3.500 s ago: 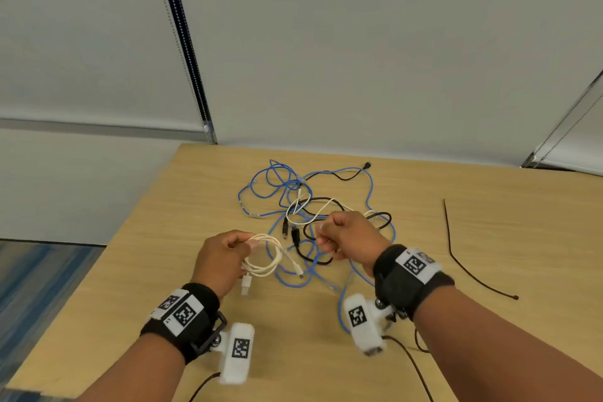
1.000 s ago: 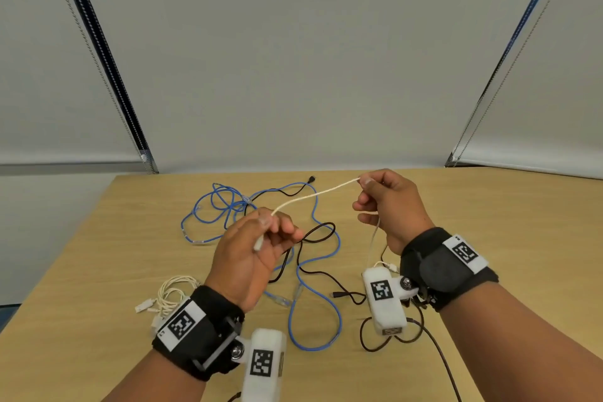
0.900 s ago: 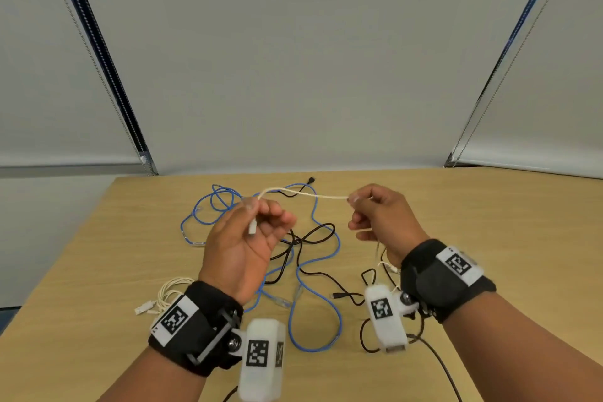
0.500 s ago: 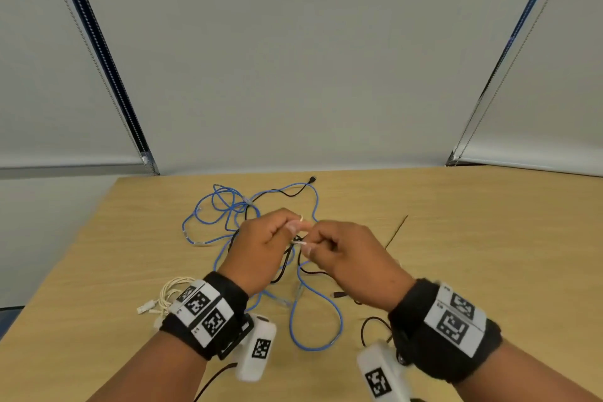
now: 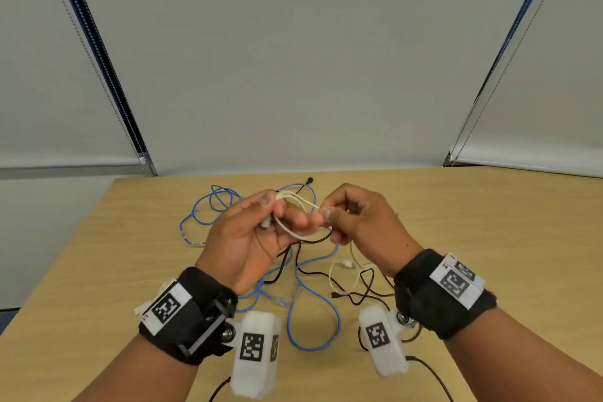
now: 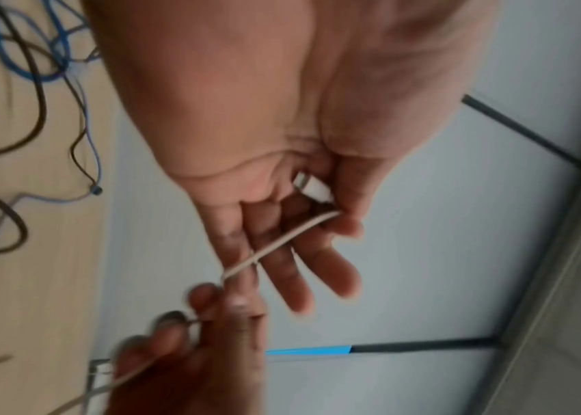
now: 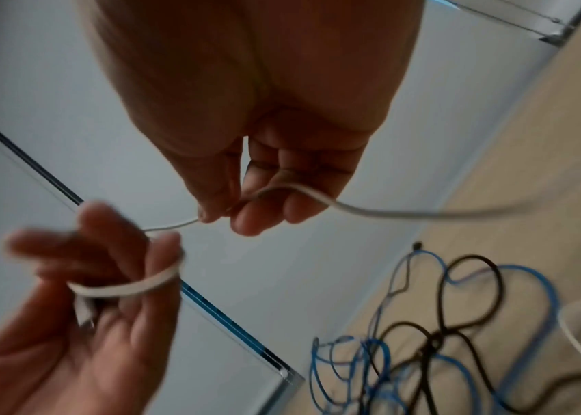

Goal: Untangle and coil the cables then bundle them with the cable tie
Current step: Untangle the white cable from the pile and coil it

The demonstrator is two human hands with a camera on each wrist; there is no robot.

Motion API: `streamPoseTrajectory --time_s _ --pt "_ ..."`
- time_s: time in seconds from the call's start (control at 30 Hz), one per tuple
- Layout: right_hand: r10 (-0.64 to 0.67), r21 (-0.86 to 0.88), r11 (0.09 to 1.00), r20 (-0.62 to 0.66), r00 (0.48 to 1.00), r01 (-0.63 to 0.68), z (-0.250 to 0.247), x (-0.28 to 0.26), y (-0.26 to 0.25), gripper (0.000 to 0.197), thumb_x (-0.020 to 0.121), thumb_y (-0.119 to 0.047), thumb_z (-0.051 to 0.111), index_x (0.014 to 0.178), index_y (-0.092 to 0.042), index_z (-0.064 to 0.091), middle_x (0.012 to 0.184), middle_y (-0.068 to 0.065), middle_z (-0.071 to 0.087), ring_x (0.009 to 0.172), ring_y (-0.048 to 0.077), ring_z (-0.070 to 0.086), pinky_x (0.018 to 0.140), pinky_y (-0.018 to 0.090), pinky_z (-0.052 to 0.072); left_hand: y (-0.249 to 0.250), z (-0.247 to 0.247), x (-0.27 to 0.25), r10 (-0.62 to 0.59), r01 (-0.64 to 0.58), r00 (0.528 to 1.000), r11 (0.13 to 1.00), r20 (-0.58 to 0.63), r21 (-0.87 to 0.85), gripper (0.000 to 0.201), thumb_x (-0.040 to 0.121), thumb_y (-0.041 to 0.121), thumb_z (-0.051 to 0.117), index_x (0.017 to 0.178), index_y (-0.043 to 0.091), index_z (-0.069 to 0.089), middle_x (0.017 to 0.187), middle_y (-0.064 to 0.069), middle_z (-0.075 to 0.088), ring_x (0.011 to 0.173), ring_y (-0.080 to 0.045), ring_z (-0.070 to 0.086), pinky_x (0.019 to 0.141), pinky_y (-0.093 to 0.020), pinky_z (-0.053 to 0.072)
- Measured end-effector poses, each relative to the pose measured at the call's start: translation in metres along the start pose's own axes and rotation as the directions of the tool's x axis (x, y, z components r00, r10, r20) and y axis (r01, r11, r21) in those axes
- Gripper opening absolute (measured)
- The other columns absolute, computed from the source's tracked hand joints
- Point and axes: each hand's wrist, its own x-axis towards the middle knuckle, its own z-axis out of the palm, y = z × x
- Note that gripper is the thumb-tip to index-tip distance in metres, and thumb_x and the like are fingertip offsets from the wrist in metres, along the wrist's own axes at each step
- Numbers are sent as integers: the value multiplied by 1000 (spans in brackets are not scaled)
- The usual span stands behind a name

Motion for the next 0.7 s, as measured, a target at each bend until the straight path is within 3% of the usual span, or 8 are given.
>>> streamPoseTrajectory --time_s 0.1,0.23,0.33,0.4,0.43,0.53,0.63,0.7 --pt "56 -16 998 110 992 -54 13 -13 16 9 94 -14 68 85 -14 68 70 0 68 53 17 56 53 32 48 7 -1 6 158 -178 976 975 -149 -135 23 99 24 48 88 7 58 109 -19 73 119 -41 65 99 -49 53" --pt "70 -54 997 261 963 -57 24 -19 14 6 93 -16 69 91 -11 69 69 3 60 59 12 55 56 25 51 3 -8 8 333 -244 897 921 -292 303 16 100 12 50 89 9 61 118 -16 73 119 -34 66 103 -45 51" --pt "75 -142 989 334 940 -28 19 -17 0 5 93 -18 70 89 -16 69 70 1 63 58 9 62 61 24 53 -9 -13 6 442 -111 881 543 -171 833 20 98 24 54 86 19 69 103 1 78 102 -10 71 88 -36 54" --pt "43 -199 980 344 938 28 11 -12 -13 9 93 -19 69 84 -20 68 67 -7 66 58 8 66 60 22 52 -22 -17 3 386 -62 919 337 -78 939 27 96 33 51 91 16 71 92 -6 76 88 -19 70 80 -44 54" --pt "16 -231 971 321 947 62 7 -8 -18 11 93 -17 68 83 -21 68 65 -10 66 58 7 67 60 23 52 -29 -16 1 346 -46 935 327 -74 944 28 96 32 48 90 16 70 87 -7 75 85 -24 69 78 -47 53" --pt "-50 -241 965 219 974 104 -3 5 -26 12 94 -15 66 85 -20 71 71 -7 69 62 9 67 63 30 58 -39 -9 -6 184 -2 974 593 -134 805 29 97 28 44 80 15 64 77 -5 73 87 -26 71 87 -50 53" --pt "-41 -114 992 151 988 58 -4 11 -22 10 92 -12 69 85 -17 73 75 2 69 59 12 61 59 28 54 -36 -2 -7 49 40 989 813 -137 581 31 97 24 43 73 16 61 67 -8 64 86 -27 72 86 -38 55" --pt "-11 18 1000 114 993 9 -3 11 -15 11 91 -10 71 83 -16 73 72 4 66 54 12 56 54 25 49 -32 -1 -7 -49 92 993 896 -109 434 31 98 23 44 74 14 61 64 -9 59 82 -30 69 91 -49 54"
